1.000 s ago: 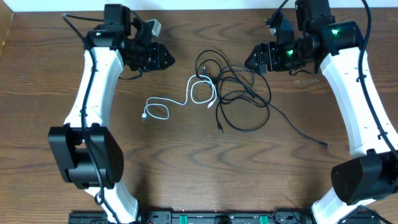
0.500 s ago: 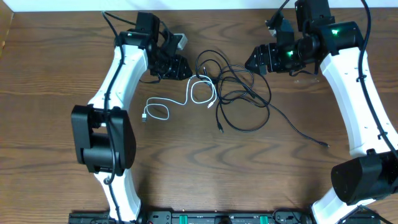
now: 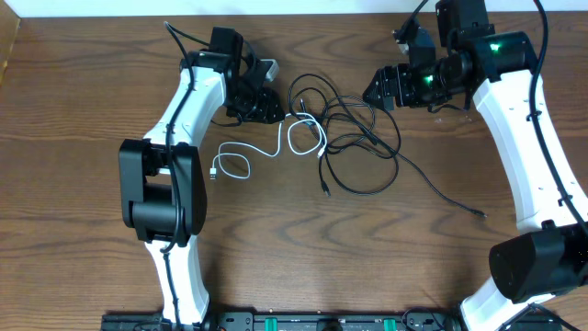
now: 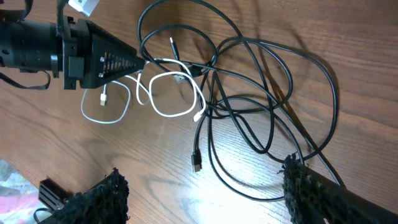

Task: Untangle cables

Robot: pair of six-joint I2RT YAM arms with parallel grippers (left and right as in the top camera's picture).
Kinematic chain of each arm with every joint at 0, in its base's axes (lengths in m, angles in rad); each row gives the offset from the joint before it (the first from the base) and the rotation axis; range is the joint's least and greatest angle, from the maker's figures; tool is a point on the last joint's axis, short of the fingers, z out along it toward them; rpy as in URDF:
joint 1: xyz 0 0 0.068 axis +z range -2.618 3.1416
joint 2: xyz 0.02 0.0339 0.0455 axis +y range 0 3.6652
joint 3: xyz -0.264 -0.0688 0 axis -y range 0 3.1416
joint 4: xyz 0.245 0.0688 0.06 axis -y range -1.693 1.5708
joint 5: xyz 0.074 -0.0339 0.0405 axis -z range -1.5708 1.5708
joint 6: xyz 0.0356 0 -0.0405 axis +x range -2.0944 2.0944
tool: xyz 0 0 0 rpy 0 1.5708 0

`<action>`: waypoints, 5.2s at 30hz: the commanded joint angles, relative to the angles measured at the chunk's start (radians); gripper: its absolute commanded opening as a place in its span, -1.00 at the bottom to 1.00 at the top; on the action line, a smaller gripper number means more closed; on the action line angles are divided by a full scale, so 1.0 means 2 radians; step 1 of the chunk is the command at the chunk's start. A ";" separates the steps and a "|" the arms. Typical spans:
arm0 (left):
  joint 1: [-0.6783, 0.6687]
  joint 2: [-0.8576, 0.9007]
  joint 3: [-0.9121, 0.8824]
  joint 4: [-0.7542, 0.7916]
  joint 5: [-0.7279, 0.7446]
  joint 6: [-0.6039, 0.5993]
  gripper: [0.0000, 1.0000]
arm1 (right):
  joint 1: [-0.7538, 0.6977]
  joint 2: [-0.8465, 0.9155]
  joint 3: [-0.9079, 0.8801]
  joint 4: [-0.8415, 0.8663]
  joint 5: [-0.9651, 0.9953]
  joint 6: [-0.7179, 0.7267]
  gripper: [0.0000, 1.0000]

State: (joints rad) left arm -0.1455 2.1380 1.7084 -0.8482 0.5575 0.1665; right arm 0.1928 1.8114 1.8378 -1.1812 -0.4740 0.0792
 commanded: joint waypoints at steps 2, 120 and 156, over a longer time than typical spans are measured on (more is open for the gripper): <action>-0.013 0.015 -0.003 0.000 -0.004 0.012 -0.13 | -0.001 0.002 0.000 0.000 0.002 0.001 0.57; -0.014 -0.411 0.002 0.363 -0.229 -0.315 -0.85 | -0.002 0.002 -0.001 -0.017 0.044 -0.030 0.57; 0.409 -0.236 0.002 0.194 -0.377 -0.135 -0.85 | 0.004 0.002 -0.001 -0.032 0.046 -0.039 0.61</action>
State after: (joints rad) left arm 0.6209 1.6360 1.7050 -0.4774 -0.1864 -0.1486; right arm 0.1947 1.8114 1.8370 -1.2404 -0.3870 0.0166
